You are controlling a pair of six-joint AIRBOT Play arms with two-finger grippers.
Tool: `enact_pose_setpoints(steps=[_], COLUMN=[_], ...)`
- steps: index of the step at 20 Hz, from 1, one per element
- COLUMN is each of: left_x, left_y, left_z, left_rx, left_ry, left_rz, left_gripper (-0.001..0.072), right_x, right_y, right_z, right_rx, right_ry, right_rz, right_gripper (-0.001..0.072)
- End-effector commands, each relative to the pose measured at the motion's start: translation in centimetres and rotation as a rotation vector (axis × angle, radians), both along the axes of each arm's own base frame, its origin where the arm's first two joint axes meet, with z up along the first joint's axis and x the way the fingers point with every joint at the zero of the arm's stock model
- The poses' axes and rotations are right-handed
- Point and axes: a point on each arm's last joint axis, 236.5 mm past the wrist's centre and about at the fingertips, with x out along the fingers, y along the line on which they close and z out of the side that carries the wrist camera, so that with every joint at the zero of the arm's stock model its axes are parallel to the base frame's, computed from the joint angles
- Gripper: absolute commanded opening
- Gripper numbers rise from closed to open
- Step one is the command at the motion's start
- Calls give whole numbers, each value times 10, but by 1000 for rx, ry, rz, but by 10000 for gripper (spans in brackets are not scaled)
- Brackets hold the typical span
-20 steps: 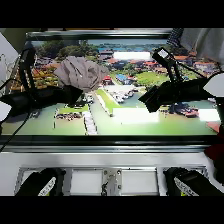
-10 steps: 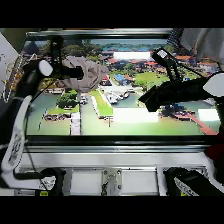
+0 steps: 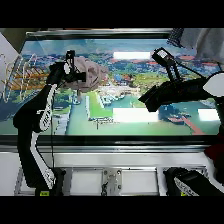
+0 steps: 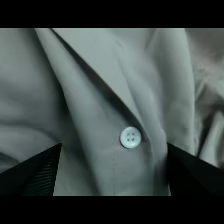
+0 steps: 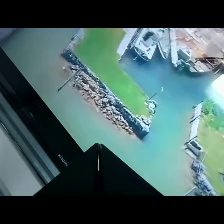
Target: Fold the clothes and pants, and hang the long-sleeved shirts on hangers.
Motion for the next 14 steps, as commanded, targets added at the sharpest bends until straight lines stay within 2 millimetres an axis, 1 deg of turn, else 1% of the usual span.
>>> enact_pose_setpoints(steps=[1,2,3,4,5,6,7,8,9,10,11,12,14], left_x=[-6,-10,-15,-19,-19,-17,-18,-23,-33,-48,-68,-93,-142], left_y=[-1,-1,-1,0,0,-2,-6,-10,-17,-26,-36,-48,-72], left_z=[-23,-23,-17,-5,20,58,101,152,198,246,285,319,364], left_rx=[-18,-16,-14,-13,-16,-25,-34,-48,-49,-53,-54,-51,-69], left_ry=[82,96,111,114,89,28,-42,-125,-202,-279,-336,-380,-420], left_rz=[54,53,52,50,48,43,33,23,-10,-45,-86,-137,-213], left_gripper=[482,157,16,16,16,16,16,16,16,16,16,16,16], right_x=[0,0,0,0,0,0,0,0,0,0,0,0,0], right_y=[0,0,0,0,0,0,0,0,0,0,0,0,0], right_z=[0,0,0,0,0,0,0,0,0,0,0,0,-1], right_rx=[0,0,0,0,0,0,0,0,0,0,0,0,-1], right_ry=[1,1,1,1,1,1,1,1,1,1,1,0,3], right_rz=[1,1,1,1,1,1,1,1,1,1,2,1,1], right_gripper=[20,19,20,20,20,20,20,20,20,20,20,20,20])
